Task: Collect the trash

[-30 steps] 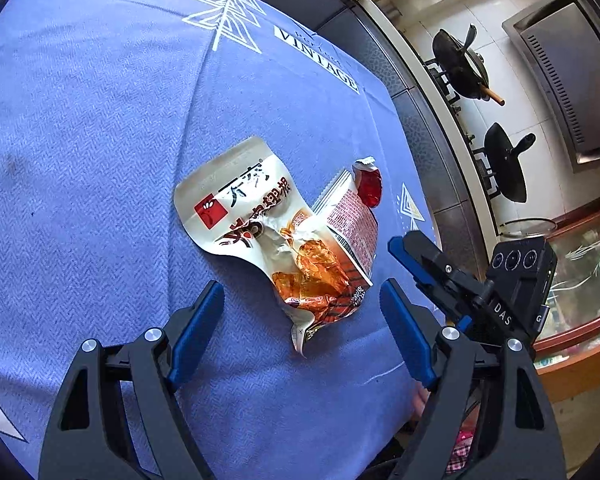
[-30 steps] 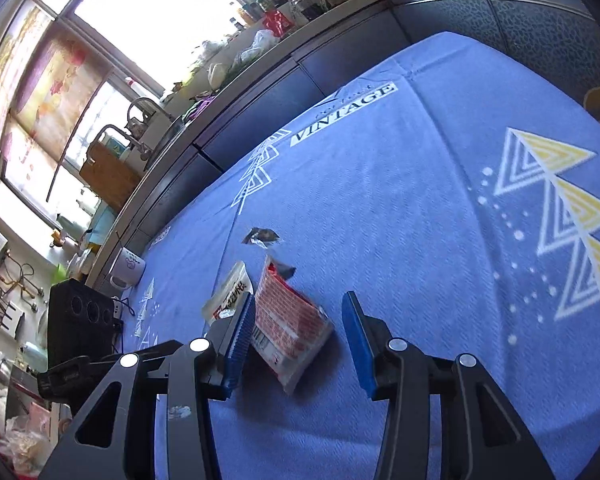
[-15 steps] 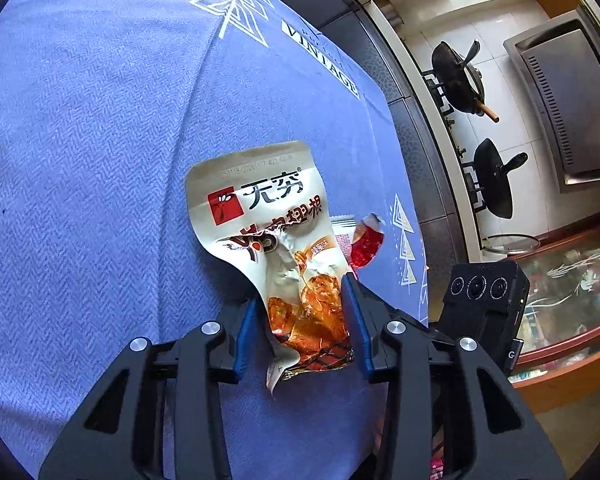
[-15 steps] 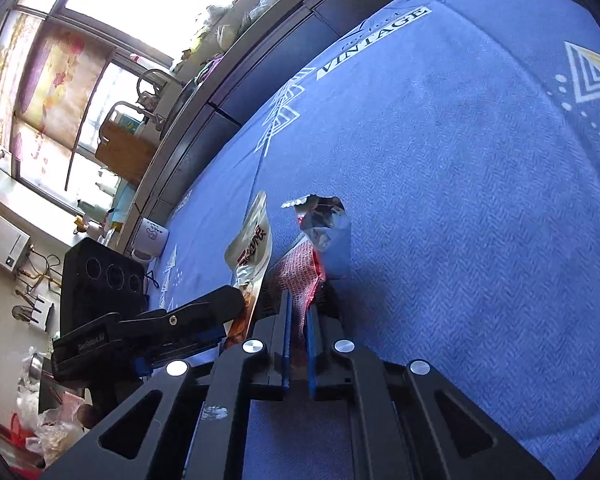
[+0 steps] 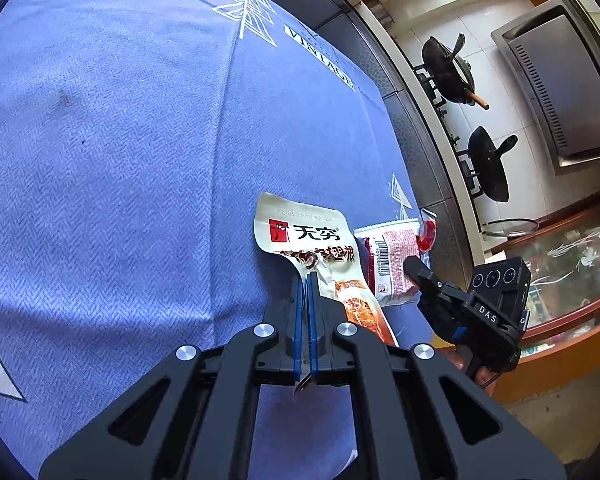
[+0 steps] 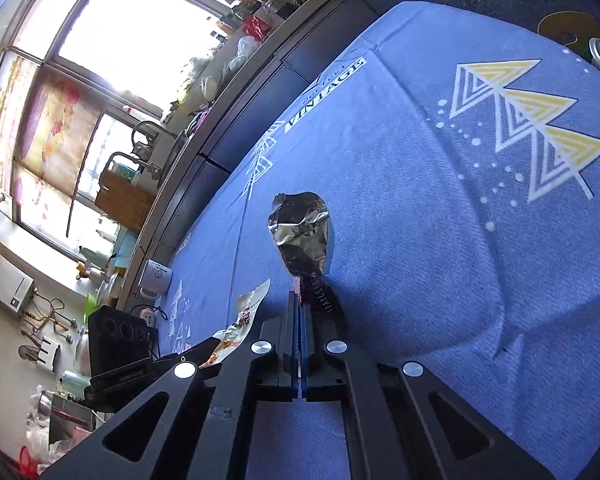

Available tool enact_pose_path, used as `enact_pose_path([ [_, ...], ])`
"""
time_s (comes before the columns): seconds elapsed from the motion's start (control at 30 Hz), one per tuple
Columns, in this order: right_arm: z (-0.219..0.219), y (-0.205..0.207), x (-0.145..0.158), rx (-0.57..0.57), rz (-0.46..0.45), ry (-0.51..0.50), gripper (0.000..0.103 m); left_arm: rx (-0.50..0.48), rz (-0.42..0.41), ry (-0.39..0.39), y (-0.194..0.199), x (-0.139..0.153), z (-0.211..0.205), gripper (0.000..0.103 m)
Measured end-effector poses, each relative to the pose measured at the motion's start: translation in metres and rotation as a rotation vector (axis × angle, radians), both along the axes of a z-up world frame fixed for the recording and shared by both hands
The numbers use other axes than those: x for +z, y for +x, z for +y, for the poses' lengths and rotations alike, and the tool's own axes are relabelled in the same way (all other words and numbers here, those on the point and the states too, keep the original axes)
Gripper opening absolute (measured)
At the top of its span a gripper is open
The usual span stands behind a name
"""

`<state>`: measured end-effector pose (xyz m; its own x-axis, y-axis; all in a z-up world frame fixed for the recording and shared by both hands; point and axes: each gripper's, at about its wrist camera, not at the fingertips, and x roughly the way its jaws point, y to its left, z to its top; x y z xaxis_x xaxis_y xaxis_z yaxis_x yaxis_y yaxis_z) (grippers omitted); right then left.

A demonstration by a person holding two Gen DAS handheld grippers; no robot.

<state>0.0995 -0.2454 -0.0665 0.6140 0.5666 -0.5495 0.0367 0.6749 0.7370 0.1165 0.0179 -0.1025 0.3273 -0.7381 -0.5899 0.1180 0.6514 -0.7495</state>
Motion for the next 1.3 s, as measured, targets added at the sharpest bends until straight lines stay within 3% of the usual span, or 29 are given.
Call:
enact_pose_path([
  [0.17,0.002,-0.012,-0.005,0.0,0.021,-0.034,0.008,-0.001,-0.003,0.014,-0.002,-0.001,0.001,0.003],
  [0.2,0.002,-0.013,-0.007,-0.007,0.028,-0.04,0.014,-0.002,-0.003,0.018,-0.003,-0.001,0.0,0.003],
  [0.27,-0.002,-0.017,-0.008,-0.037,0.03,-0.059,0.05,-0.004,0.0,0.026,-0.003,-0.002,-0.001,0.003],
  [0.3,-0.004,-0.019,-0.007,-0.051,0.025,-0.069,0.051,-0.005,0.002,0.028,-0.003,-0.002,-0.002,0.003],
  [0.33,-0.005,-0.019,-0.007,-0.053,0.023,-0.075,0.051,-0.003,0.004,0.032,-0.002,-0.002,-0.002,0.004],
  [0.4,-0.006,-0.021,-0.005,-0.057,0.02,-0.086,0.051,0.0,0.012,0.036,-0.002,-0.003,-0.001,0.017],
  [0.47,-0.007,-0.022,-0.005,-0.058,0.016,-0.098,0.051,0.011,0.022,0.019,-0.002,-0.005,0.002,0.044],
  [0.57,-0.008,-0.022,-0.007,-0.06,0.023,-0.093,0.051,0.013,0.021,-0.004,-0.001,-0.003,0.003,0.056],
  [1.3,0.005,-0.018,-0.008,-0.031,0.017,-0.143,0.053,-0.016,0.027,-0.027,0.005,-0.004,-0.013,0.058],
])
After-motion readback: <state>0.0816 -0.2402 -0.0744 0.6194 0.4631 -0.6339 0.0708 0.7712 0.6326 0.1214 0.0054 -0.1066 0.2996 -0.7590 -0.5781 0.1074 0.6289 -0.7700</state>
